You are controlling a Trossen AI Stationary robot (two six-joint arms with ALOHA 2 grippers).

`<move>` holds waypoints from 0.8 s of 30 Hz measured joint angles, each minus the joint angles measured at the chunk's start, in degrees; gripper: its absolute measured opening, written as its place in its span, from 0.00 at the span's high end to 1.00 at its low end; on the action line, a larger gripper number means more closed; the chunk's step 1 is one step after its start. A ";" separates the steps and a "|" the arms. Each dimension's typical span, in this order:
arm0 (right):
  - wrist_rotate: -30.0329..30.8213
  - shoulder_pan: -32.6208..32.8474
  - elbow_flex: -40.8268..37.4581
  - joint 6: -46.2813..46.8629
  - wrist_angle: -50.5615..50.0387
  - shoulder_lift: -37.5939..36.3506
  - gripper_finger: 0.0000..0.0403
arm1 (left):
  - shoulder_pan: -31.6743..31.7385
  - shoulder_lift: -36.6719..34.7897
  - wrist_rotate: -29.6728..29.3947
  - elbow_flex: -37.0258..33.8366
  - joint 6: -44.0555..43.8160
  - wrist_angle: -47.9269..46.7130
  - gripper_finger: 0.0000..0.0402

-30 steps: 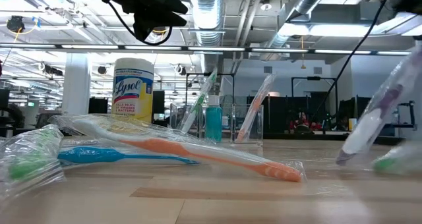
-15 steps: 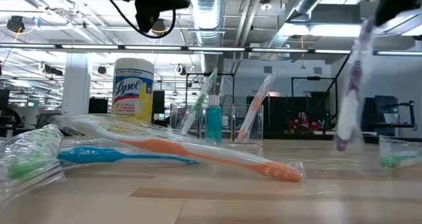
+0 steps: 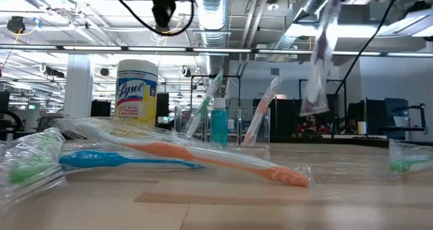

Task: Pick & Place toothbrushing station
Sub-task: Put the right purple toothbrush into the transparent organizer

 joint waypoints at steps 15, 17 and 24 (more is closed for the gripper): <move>2.55 -6.01 2.67 -23.72 16.55 0.01 1.00 | 1.02 12.56 3.63 -0.04 0.29 21.25 0.70; 2.48 -6.64 2.67 -25.82 18.41 0.01 1.00 | 1.27 13.68 3.63 -0.04 0.29 23.12 0.70; 0.52 -8.42 2.67 -30.84 22.92 0.01 1.00 | 1.98 14.85 3.61 -0.09 0.11 24.83 0.70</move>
